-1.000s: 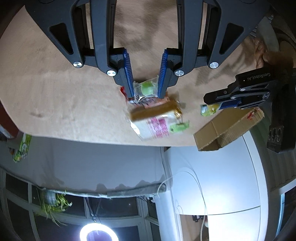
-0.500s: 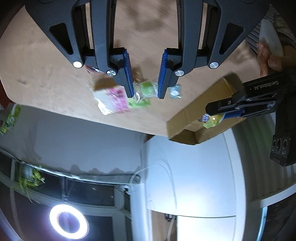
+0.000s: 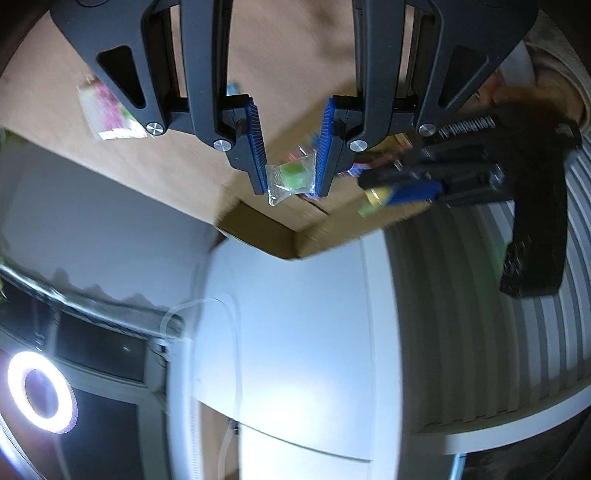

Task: Organize snacks
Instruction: 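Carry the cake cup and green candy to the box and open both grippers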

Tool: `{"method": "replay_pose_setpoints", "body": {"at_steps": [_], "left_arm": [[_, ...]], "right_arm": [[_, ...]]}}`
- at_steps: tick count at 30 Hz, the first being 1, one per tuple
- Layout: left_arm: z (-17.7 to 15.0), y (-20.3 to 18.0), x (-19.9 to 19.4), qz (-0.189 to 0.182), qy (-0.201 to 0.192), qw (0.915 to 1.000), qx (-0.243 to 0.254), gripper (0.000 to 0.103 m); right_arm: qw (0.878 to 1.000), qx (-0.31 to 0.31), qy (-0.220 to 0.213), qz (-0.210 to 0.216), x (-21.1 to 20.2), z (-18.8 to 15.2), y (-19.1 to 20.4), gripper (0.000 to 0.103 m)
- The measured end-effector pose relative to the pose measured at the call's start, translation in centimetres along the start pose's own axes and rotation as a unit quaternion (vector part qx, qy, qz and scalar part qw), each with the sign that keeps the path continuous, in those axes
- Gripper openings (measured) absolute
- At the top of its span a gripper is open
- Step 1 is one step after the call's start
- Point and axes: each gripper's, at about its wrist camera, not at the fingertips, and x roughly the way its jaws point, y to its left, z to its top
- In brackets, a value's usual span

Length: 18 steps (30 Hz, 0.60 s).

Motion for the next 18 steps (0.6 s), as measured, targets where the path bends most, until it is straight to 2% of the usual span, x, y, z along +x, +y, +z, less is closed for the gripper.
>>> {"method": "replay_pose_setpoints", "body": {"at_steps": [4,6,8,10,18], "left_arm": [[-0.1,1.6,0.8,0.018,0.018,0.9996,-0.01,0.033],[-0.4,2.0,1.0,0.03,0.026,0.9992,-0.01,0.04],[-0.7,2.6,0.5,0.039,0.022,0.9988,-0.021,0.069],[-1.1,3.1,-0.5,0.047,0.007,0.9983,-0.033,0.071],[-1.8,3.2,-2.9,0.076,-0.011,0.9965,-0.032,0.072]], "right_arm": [[0.999,-0.024,0.005,0.024,3.2,1.9,1.9,0.028],[0.999,-0.035,0.021,0.025,4.8,2.0,2.5,0.038],[0.999,-0.033,0.013,0.017,4.9,1.6,2.6,0.06],[1.0,-0.028,0.008,0.007,4.4,1.0,2.3,0.063],[1.0,0.009,0.006,-0.023,0.1,-3.0,0.2,0.063]]}}
